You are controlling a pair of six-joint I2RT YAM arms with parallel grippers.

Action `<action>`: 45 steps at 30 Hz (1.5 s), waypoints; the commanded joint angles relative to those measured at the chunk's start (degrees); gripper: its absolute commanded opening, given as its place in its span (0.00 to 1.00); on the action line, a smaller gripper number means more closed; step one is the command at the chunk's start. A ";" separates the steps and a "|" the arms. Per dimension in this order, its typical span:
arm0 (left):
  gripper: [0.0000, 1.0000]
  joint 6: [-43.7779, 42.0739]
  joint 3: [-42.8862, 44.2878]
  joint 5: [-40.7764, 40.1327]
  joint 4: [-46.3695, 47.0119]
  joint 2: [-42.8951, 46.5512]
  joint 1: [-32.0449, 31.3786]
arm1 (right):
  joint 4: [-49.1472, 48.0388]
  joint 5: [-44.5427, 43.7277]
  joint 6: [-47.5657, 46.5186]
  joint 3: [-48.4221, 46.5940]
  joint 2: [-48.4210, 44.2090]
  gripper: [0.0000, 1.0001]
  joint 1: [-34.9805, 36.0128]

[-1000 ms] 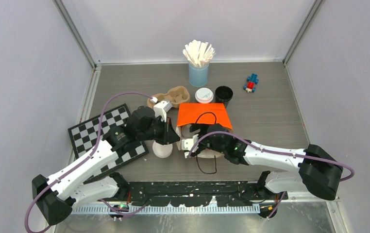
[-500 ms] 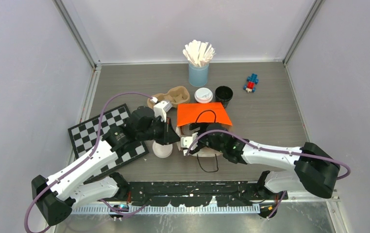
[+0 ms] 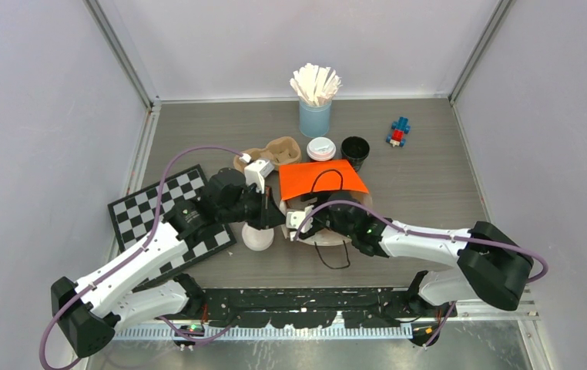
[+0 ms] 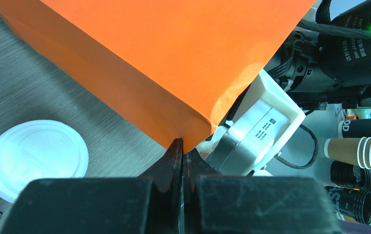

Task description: Pack the takeout coffee

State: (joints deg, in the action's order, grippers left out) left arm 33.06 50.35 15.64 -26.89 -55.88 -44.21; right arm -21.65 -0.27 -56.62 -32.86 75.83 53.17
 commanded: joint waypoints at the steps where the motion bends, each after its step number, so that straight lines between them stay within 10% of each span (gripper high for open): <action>1: 0.00 0.71 0.98 2.29 2.50 0.67 -0.18 | 0.03 -0.52 1.53 -0.41 1.04 0.76 -1.23; 45: 0.00 0.43 1.60 1.26 1.87 0.85 -0.12 | 9.82 0.87 2.70 -2.60 -4.24 0.91 -1.44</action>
State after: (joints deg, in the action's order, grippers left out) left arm 33.04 50.35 16.01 -26.87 -55.86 -44.14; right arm -16.40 0.08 -55.07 -33.89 75.31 51.99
